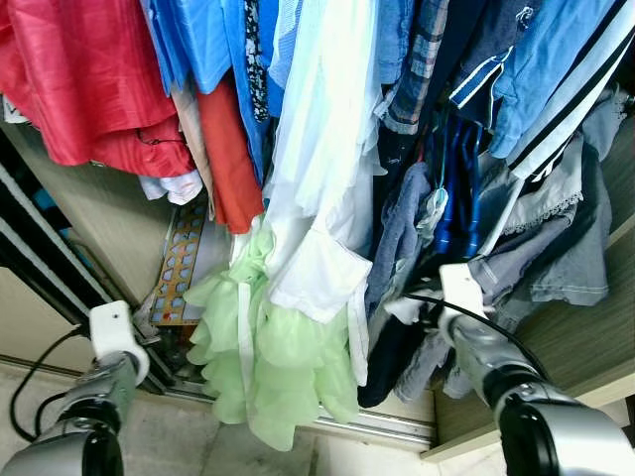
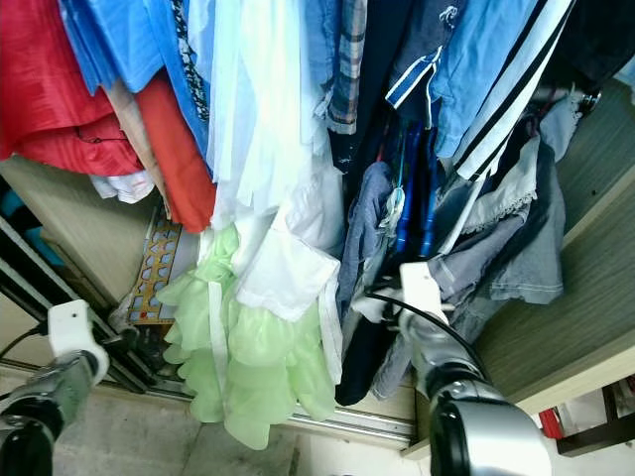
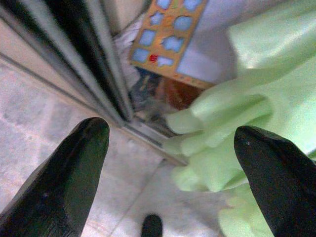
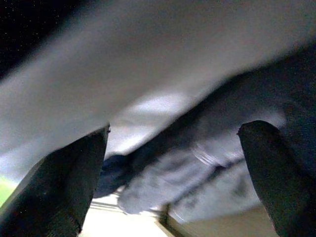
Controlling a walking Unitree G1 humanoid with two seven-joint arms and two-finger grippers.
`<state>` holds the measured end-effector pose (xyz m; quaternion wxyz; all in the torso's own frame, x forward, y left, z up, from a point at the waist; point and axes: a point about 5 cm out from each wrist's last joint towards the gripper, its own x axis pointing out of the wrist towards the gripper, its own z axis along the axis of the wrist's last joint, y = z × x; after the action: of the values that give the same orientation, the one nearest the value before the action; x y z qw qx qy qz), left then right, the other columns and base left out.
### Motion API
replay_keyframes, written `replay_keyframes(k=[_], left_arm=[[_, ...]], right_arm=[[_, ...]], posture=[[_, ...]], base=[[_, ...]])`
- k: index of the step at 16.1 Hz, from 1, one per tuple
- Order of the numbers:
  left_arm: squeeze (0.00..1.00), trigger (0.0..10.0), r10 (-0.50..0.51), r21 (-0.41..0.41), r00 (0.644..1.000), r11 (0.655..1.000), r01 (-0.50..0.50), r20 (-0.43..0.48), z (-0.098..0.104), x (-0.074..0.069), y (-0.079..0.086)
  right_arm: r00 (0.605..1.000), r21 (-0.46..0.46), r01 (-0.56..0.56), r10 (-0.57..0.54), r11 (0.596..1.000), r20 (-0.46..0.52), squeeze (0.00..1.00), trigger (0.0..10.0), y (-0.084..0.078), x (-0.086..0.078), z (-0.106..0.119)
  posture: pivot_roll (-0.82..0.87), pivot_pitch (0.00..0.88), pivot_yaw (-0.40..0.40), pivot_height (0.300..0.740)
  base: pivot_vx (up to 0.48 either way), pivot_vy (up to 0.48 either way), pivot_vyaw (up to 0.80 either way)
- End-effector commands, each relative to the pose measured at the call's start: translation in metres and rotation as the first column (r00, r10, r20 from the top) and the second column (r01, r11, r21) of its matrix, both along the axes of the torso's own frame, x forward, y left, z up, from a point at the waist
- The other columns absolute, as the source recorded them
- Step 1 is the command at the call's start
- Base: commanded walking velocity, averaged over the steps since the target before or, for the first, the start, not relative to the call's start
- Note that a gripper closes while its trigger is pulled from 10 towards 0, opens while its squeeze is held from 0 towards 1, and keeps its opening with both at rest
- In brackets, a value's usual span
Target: Clean up the room
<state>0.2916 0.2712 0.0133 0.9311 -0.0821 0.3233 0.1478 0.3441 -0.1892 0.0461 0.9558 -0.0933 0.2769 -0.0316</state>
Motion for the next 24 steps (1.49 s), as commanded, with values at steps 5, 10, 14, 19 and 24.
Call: replay_keyframes(k=[5,10,14,19,24], left_arm=[[0.00,10.0,-0.087,-0.083,0.992,0.992,0.094,0.091,0.006,0.014,-0.023],[0.00,10.0,-0.123,0.023,0.981,0.992,0.121,0.147,0.013,0.015,-0.017],[0.00,10.0,-0.176,-0.007,0.914,0.981,0.192,0.365,0.012,-0.013,-0.018],[0.00,10.0,-0.260,0.020,0.825,0.957,0.290,0.502,0.030,-0.069,-0.051],[0.00,10.0,-0.349,0.151,0.786,0.936,0.318,0.511,0.059,-0.100,-0.067]], right_arm=[[0.997,-0.039,-0.072,0.072,0.997,0.006,0.00,10.0,0.019,0.004,0.003],[0.994,-0.038,-0.064,0.067,0.997,0.085,0.00,10.0,0.020,0.008,0.010],[0.963,0.024,-0.137,0.127,0.990,0.236,0.00,10.0,0.028,-0.002,0.010],[0.930,0.084,-0.187,0.149,0.979,0.336,0.00,10.0,0.022,-0.033,0.018],[0.897,0.120,-0.318,0.258,0.940,0.359,0.00,10.0,0.031,-0.077,0.037]], posture=[[0.02,0.102,-0.053,0.740],[0.02,0.114,-0.050,0.740],[0.02,0.139,-0.060,0.740],[0.03,0.156,-0.075,0.740],[0.03,0.145,-0.059,0.740]], base=[[0.000,0.000,0.00],[0.000,0.000,0.00],[0.000,0.000,0.00],[0.000,0.000,0.00],[0.000,0.000,0.00]])
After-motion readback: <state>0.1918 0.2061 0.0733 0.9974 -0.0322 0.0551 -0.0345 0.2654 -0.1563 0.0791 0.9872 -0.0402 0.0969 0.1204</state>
